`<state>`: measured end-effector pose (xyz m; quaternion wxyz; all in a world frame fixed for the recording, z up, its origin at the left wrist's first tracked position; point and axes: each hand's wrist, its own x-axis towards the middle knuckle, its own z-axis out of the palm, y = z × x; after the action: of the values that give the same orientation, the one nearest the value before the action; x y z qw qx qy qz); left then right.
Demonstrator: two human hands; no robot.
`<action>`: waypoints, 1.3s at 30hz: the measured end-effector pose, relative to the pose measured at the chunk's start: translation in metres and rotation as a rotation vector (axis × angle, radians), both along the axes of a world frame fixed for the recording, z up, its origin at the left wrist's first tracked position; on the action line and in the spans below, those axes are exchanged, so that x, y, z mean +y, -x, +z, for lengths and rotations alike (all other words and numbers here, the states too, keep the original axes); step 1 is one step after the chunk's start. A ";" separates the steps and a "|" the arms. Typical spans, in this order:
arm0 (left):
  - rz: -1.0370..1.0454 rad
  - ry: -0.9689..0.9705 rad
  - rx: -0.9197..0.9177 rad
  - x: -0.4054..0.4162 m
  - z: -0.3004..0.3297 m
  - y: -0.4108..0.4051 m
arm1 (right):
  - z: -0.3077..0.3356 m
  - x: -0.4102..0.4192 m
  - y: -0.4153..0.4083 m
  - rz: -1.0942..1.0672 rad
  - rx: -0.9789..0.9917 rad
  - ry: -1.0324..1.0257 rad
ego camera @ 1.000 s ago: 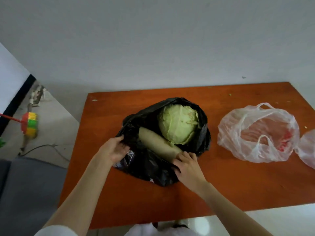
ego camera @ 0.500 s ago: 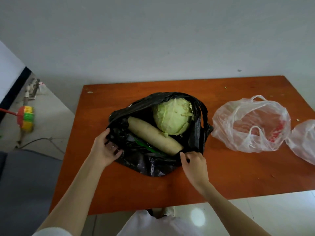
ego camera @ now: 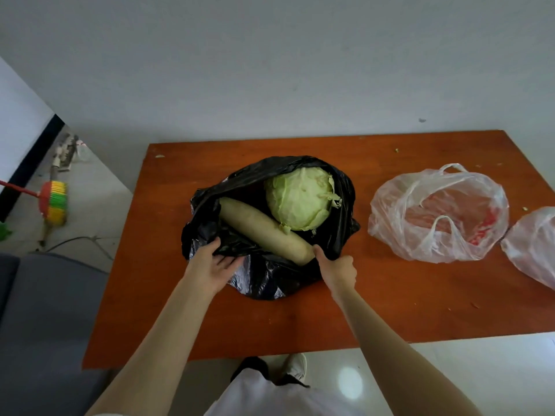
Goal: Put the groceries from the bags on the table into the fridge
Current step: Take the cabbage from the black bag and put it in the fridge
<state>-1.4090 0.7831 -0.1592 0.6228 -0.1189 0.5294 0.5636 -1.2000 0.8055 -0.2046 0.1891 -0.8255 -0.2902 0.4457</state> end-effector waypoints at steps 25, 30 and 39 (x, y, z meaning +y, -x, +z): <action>-0.631 -0.237 2.015 0.059 0.016 -0.001 | 0.027 0.060 -0.001 0.121 -0.307 -0.625; -1.017 -0.357 2.222 0.106 0.001 -0.005 | 0.041 0.102 0.002 0.339 -0.448 -0.670; -1.207 -0.372 1.322 0.196 0.009 0.012 | 0.027 0.163 -0.040 0.485 -0.100 -0.316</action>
<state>-1.4206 0.9791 -0.1503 0.3910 0.6272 0.6513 0.1719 -1.1602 0.9686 -0.1780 0.1889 -0.7134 -0.5537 0.3857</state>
